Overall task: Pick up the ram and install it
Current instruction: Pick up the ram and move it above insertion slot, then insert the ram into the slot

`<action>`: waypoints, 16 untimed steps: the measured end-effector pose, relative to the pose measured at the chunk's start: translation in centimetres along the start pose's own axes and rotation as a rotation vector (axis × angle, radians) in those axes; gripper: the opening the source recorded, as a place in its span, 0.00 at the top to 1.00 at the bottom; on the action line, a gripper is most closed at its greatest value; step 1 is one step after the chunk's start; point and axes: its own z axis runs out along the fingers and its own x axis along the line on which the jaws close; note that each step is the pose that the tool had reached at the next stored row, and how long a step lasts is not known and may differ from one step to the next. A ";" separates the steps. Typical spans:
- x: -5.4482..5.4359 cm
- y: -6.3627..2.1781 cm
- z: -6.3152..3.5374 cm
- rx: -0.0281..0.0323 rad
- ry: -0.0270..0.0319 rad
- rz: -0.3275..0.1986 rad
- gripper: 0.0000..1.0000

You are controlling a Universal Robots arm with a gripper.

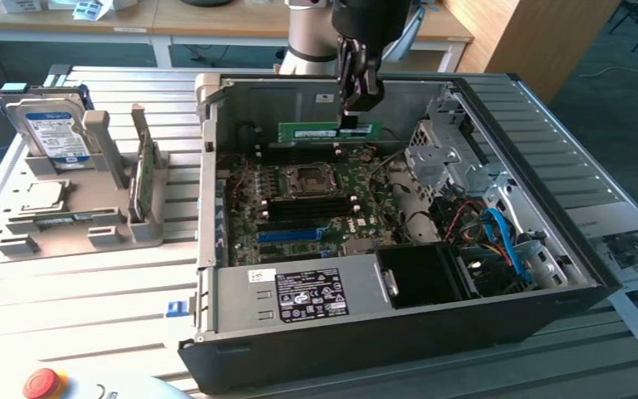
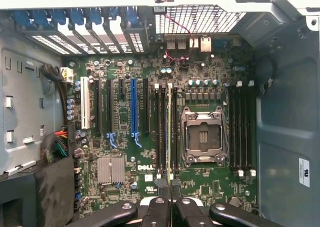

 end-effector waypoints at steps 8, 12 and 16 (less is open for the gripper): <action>0.0 0.00 0.10 0.0000 0.0000 0.000 0.88; 0.0 0.00 0.10 0.0000 0.0000 0.000 0.88; 0.0 0.00 0.30 0.0000 -0.0002 0.000 0.88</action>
